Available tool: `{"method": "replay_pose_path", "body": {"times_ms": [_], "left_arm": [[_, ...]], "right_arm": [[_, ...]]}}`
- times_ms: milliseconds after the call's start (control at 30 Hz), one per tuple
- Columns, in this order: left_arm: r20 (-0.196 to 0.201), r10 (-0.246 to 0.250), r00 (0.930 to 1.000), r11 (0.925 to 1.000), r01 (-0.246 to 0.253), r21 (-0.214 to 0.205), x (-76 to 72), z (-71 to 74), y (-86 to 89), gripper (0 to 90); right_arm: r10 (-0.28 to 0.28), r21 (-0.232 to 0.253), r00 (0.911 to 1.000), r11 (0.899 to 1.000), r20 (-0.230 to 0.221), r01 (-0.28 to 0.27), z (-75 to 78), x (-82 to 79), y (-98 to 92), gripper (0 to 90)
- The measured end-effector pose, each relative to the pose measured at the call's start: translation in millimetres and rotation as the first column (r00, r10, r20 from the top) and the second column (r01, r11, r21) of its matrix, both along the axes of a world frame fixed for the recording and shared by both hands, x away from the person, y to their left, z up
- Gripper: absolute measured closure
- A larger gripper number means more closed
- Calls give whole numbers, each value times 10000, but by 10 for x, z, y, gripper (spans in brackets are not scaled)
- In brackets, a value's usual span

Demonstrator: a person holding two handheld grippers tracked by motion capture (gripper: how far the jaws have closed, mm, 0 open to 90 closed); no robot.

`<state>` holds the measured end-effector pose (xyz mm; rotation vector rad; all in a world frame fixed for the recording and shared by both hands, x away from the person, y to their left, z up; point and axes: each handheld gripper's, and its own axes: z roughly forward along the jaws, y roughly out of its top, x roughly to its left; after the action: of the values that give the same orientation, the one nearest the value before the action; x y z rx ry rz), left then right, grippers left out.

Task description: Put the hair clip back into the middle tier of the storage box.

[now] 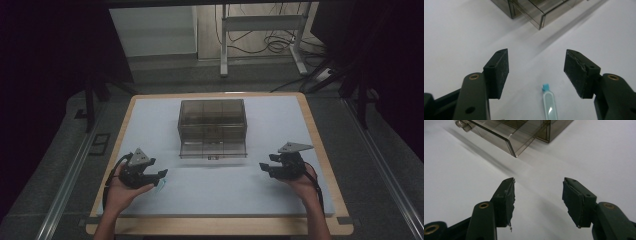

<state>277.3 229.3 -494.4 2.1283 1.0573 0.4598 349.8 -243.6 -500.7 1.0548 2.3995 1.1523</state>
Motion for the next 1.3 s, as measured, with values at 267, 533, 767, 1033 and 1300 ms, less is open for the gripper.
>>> {"method": "replay_pose_path", "body": {"times_ms": [267, 533, 767, 1033, 1300], "left_arm": [[-304, 455, 9985, 9988, -449, 183, -61, -83, 26, 418], [-791, 402, 9961, 9991, -393, 131, -121, -177, 27, 474], [-1063, 209, 9941, 9994, -177, 306, -126, -189, -12, 539], [-1334, 164, 9909, 9985, -93, 531, -126, -251, -49, 578], [-1559, 186, 9876, 9953, -34, 970, -97, -333, -92, 617]], "right_arm": [[-31, -23, 10000, 10000, -18, 31, -8, -1, 2, 421], [-113, -15, 9999, 9999, -77, 113, -15, 3, -5, 416], [-189, -7, 9998, 9998, -33, 189, -6, 2, -18, 416], [-71, -92, 9999, 9999, 105, 72, -6, -8, 5, 416], [-90, -145, 9999, 9999, 65, 91, -27, 2, 10, 414]]}}
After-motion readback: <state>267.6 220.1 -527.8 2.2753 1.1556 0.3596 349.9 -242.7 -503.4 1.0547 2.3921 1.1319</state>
